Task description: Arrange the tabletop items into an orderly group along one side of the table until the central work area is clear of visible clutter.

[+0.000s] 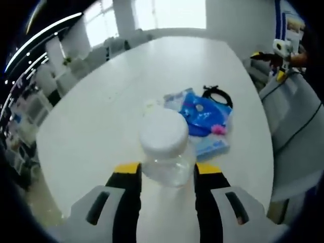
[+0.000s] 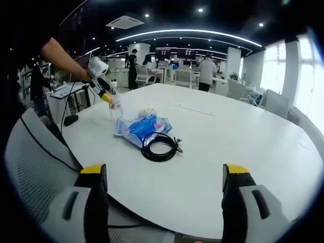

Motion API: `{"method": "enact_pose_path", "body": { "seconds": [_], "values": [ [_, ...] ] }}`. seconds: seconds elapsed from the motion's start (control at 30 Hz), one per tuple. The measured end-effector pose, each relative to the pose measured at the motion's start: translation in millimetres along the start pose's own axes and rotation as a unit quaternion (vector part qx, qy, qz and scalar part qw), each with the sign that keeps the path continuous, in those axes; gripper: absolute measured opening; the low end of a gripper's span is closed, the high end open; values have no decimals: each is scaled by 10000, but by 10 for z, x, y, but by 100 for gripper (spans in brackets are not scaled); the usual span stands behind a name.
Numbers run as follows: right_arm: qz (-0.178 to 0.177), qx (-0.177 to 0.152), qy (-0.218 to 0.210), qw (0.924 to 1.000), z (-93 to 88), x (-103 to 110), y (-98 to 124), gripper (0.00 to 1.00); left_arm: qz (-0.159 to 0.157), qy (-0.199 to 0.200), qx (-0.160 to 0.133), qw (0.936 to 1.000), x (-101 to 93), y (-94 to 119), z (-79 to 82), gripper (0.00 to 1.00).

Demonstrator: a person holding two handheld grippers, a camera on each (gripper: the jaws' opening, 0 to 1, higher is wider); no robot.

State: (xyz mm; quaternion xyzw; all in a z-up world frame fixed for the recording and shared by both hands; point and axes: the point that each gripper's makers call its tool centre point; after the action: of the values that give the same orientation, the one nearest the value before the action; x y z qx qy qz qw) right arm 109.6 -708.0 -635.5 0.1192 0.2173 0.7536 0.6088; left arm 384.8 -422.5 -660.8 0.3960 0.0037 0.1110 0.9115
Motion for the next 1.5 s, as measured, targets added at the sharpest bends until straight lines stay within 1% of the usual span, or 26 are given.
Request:
{"method": "enact_pose_path", "body": {
  "seconds": [0.07, 0.13, 0.17, 0.3, 0.4, 0.43, 0.5, 0.53, 0.57, 0.6, 0.63, 0.7, 0.73, 0.77, 0.83, 0.87, 1.03, 1.07, 1.1, 1.13, 1.2, 1.27, 1.33, 1.4, 1.47, 1.5],
  "values": [
    [29, -17, 1, 10000, 5, 11, -2, 95, 172, 158, -96, 9997, 31, 38, 34, 42],
    [55, -26, -1, 10000, 7, 22, -5, 97, 244, 200, -125, 9994, 56, 51, 28, 44],
    [67, -35, 5, 10000, 10, 27, -5, 97, 345, 233, -171, 9990, 70, 70, 38, 45],
    [73, -63, -7, 10000, 16, 30, -6, 98, 521, 447, -332, 9971, 50, 118, 80, 48],
    [84, -63, -2, 9999, 15, 37, -5, 97, 765, 733, -549, 9929, 53, 132, 137, 52],
    [86, -65, 1, 9999, 16, 38, -4, 97, 869, 817, -575, 9912, 65, 135, 141, 52],
    [101, -72, 10, 9999, 19, 44, -3, 97, 1135, 1052, -715, 9854, 94, 146, 181, 55],
    [107, -76, 17, 9999, 20, 47, 0, 97, 1360, 1197, -829, 9800, 135, 158, 214, 57],
    [109, -81, 21, 9999, 22, 48, 2, 97, 1446, 1328, -889, 9765, 143, 159, 229, 59],
    [116, -81, 30, 9999, 22, 52, 3, 97, 1579, 1612, -1005, 9690, 154, 165, 252, 60],
    [123, -75, 40, 9999, 21, 55, 4, 96, 1627, 1707, -1105, 9655, 149, 166, 273, 61],
    [130, -71, 44, 9999, 20, 57, 6, 96, 1792, 1885, -1133, 9589, 139, 157, 256, 62],
    [130, -76, 43, 9999, 22, 56, 7, 96, 1764, 1860, -1143, 9598, 109, 135, 259, 63],
    [130, -79, 41, 9999, 23, 56, 7, 96, 1875, 1956, -1132, 9559, 99, 121, 243, 63],
    [129, -84, 42, 9999, 25, 55, 10, 96, 1934, 1990, -1118, 9542, 69, 92, 237, 65],
    [131, -81, 41, 9999, 24, 56, 11, 96, 2052, 2060, -1126, 9502, 75, 87, 226, 65],
    [122, -86, 37, 9999, 26, 50, 17, 95, 2368, 2091, -1117, 9422, 63, 70, 198, 72],
    [115, -88, 34, 9999, 27, 47, 19, 95, 2457, 2191, -1154, 9372, 53, 68, 191, 73],
    [114, -89, 31, 9999, 27, 46, 20, 95, 2488, 2220, -1153, 9357, 53, 67, 183, 73],
    [111, -88, 25, 9999, 27, 44, 21, 95, 2560, 2288, -1145, 9322, 55, 64, 164, 73],
    [108, -94, 22, 9999, 29, 42, 23, 94, 2683, 2514, -1182, 9224, 43, 32, 121, 73],
    [99, -89, 16, 9999, 27, 37, 24, 94, 2754, 2628, -1146, 9176, 34, 6, 86, 72],
    [94, -88, 17, 9999, 27, 35, 26, 94, 2854, 2807, -1146, 9092, 48, -15, 52, 68],
    [88, -88, 10, 9999, 28, 33, 27, 93, 2901, 2961, -1120, 9031, 65, -41, 23, 63],
    [72, -89, 6, 9999, 28, 25, 29, 93, 3013, 3113, -1032, 8953, 94, -48, -38, 54],
    [70, -90, 4, 9999, 28, 24, 29, 93, 3013, 3220, -1054, 8913, 99, -54, -47, 52]
  ]
}}
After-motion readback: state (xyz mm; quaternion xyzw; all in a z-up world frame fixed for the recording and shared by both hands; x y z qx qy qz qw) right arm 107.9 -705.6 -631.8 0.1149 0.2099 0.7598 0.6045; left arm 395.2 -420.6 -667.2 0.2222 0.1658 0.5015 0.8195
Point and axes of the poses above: the point that each gripper's makers call its tool centre point, and the gripper's own axes: y roughly backward along the fingers, x roughly to its left, z roughly out of its top, and after that the axes turned 1 degree about x, right-handed
